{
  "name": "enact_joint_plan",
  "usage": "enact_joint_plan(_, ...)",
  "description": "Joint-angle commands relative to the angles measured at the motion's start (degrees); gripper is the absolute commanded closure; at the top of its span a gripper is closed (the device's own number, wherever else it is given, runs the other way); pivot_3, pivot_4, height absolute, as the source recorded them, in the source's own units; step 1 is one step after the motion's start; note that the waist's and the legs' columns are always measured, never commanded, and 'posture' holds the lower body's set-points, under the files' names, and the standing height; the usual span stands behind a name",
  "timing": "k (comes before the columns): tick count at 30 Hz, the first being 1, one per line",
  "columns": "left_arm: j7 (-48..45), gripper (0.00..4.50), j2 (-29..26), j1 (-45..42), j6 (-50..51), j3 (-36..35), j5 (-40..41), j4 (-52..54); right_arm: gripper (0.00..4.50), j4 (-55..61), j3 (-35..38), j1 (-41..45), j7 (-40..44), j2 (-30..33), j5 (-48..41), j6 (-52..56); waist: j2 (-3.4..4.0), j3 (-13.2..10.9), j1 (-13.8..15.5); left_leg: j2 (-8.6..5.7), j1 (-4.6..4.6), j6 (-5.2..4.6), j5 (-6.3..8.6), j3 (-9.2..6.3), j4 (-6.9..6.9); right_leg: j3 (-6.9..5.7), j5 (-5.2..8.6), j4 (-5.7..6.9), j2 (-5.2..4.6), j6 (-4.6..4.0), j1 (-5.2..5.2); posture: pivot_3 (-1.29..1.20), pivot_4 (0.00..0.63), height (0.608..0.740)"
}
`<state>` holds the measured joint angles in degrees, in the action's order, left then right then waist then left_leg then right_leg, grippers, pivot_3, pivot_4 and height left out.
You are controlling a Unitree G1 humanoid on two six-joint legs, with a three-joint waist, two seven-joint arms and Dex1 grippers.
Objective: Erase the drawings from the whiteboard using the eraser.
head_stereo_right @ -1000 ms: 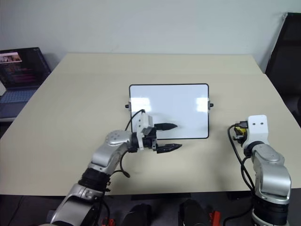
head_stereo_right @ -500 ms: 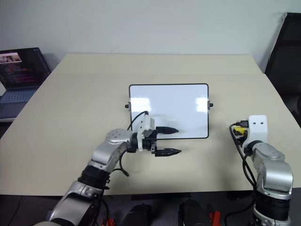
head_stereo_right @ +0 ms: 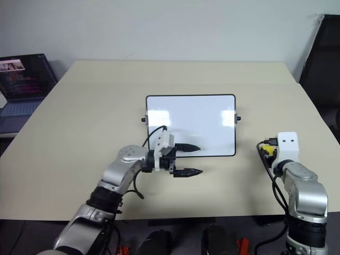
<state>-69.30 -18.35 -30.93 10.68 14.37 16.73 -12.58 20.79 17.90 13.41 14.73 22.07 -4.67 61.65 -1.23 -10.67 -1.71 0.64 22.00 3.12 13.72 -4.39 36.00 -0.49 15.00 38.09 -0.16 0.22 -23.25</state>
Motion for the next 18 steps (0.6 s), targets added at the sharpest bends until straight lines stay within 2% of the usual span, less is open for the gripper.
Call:
enact_joint_plan(1,0.0,0.00,-0.3,0.1,-0.8,-0.4,0.2,2.3,0.82,0.4,0.2,-0.3,-0.6,0.9,-0.3,-2.1,0.00,0.0,0.0,0.00,0.00,0.00,0.00,0.00,0.00,0.01,0.00,0.00,0.00,0.00,0.00,0.00,0.150,0.740)
enact_joint_plan(3,0.0,0.00,-0.4,0.2,-0.5,-0.3,0.3,2.9,0.12,0.1,0.2,-0.4,-0.6,1.1,-0.3,-2.7,0.00,0.0,0.0,0.00,0.00,0.00,0.00,0.00,0.00,0.02,0.00,-0.01,0.00,0.00,0.00,0.00,0.150,0.740)
enact_joint_plan(4,0.1,0.00,-0.4,0.2,-0.3,-0.4,0.3,3.1,0.03,0.0,0.3,-0.3,-0.8,1.2,-0.2,-3.0,0.00,0.0,0.0,0.00,0.00,0.00,0.00,0.00,0.00,0.02,0.00,0.00,0.00,0.00,0.00,0.00,0.150,0.740)
enact_joint_plan(11,1.9,0.00,-0.7,1.4,0.1,-1.0,0.1,4.1,0.03,1.1,1.6,-0.6,-2.7,1.2,0.0,-2.9,0.00,0.0,0.0,0.00,-0.01,0.00,0.00,0.00,0.01,0.03,0.00,0.02,0.00,0.00,0.00,0.00,0.150,0.740)
enact_joint_plan(18,12.4,0.00,-0.1,5.2,0.0,-3.7,-1.9,7.3,0.03,7.7,3.9,-4.0,-3.5,-2.1,-2.8,-5.6,0.01,0.0,0.0,0.03,0.00,0.00,0.00,-0.02,0.00,0.10,0.00,0.02,0.00,0.00,0.00,0.00,0.150,0.740)
